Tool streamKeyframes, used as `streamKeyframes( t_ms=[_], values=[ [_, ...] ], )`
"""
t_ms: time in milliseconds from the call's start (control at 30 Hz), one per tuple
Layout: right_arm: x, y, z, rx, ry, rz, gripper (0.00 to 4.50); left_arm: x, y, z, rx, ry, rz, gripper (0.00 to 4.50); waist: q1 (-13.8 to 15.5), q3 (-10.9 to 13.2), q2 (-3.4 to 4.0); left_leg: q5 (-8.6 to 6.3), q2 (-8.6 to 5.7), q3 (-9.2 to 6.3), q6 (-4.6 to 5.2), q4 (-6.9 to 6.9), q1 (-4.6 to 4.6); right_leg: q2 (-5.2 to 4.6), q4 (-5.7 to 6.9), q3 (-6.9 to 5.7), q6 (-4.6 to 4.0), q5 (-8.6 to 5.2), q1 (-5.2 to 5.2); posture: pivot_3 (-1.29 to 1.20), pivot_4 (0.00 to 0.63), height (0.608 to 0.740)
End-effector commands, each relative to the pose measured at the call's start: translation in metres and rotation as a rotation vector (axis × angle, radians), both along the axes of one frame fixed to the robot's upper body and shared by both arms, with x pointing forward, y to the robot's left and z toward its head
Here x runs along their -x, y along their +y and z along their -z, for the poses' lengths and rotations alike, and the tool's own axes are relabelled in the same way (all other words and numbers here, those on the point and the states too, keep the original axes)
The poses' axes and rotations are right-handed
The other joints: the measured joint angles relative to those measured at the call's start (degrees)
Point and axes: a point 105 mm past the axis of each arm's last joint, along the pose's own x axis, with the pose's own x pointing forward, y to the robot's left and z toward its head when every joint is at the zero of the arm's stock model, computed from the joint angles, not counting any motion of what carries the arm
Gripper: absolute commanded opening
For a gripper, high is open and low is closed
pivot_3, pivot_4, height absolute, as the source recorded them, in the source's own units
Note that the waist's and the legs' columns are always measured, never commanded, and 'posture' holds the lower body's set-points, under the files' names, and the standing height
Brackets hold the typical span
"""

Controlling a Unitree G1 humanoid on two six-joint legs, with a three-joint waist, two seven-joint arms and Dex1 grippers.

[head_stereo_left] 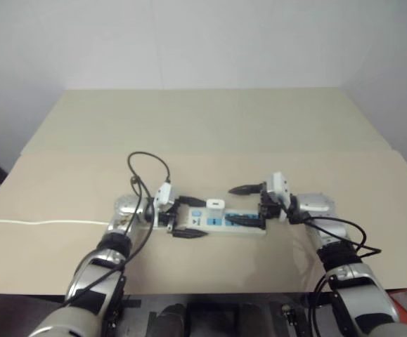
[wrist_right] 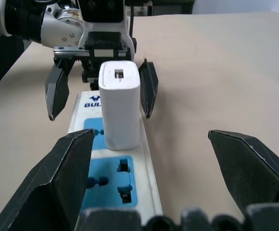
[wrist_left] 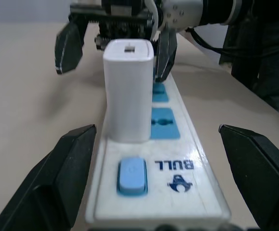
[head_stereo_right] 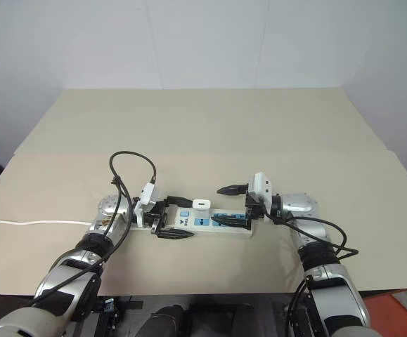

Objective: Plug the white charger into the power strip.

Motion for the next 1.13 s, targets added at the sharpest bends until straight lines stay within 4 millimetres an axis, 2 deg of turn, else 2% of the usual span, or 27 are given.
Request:
streamKeyframes(
  t_ms=[33,133,233,400,567,667,800,1133],
  values=[
    [0.007,-0.018,-0.012,-0.016,-0.028,0.008,4.50,0.001,0.017,-0.025,0.034,-0.048,-0.001,4.46,0.0,0.0,0.00,0.00,0.00,0.00,0.00,0.00,-0.06,0.00,0.00,0.00,0.00,0.00,-0.04,0.00,0.150,0.740],
    [0.017,-0.037,-0.027,-0.003,-0.071,0.006,4.50,0.009,0.035,-0.043,0.017,-0.057,0.017,4.46,-0.2,0.0,0.04,0.01,0.02,0.00,-0.03,-0.01,-0.36,0.00,0.07,0.06,-0.01,0.01,-0.35,0.00,0.150,0.740],
    [0.028,-0.064,-0.044,0.038,-0.123,0.046,4.50,0.008,0.060,-0.058,-0.041,-0.090,-0.020,4.46,0.0,0.1,0.09,0.15,-0.01,0.01,-0.26,0.00,-0.64,-0.01,0.08,0.15,-0.02,0.01,-0.76,0.00,0.150,0.740],
    [0.042,-0.118,-0.046,0.336,-0.150,0.172,4.50,-0.002,0.095,-0.064,-0.136,-0.125,-0.121,4.46,0.4,0.1,0.22,0.03,-0.03,0.03,-0.07,-0.03,-0.61,0.01,0.04,0.09,-0.03,0.00,-0.85,0.00,0.150,0.740],
    [0.064,-0.150,-0.059,0.422,-0.150,0.206,4.50,-0.003,0.114,-0.067,-0.203,-0.128,-0.158,4.46,0.1,0.1,0.23,0.02,-0.01,0.17,-0.03,-0.07,-0.57,0.01,0.05,0.10,-0.03,-0.01,-0.71,0.00,0.150,0.740],
    [0.069,-0.158,-0.065,0.434,-0.155,0.232,4.50,-0.002,0.119,-0.068,-0.223,-0.128,-0.166,4.46,-0.2,0.2,0.24,0.01,0.03,0.27,-0.03,-0.07,-0.54,0.01,0.06,0.14,-0.03,-0.01,-0.71,0.00,0.150,0.740],
    [0.070,-0.157,-0.070,0.430,-0.176,0.249,4.50,0.000,0.117,-0.067,-0.200,-0.124,-0.160,4.46,-0.2,0.2,0.24,0.01,0.08,0.34,-0.02,-0.07,-0.46,0.02,0.08,0.15,-0.03,-0.01,-0.66,0.00,0.150,0.740],
    [0.071,-0.163,-0.069,0.442,-0.164,0.279,4.50,0.001,0.112,-0.065,-0.171,-0.120,-0.150,4.46,0.1,0.2,0.24,0.00,0.07,0.33,0.00,-0.05,-0.50,0.02,0.06,0.15,-0.03,-0.01,-0.65,0.00,0.150,0.740]
  ],
)
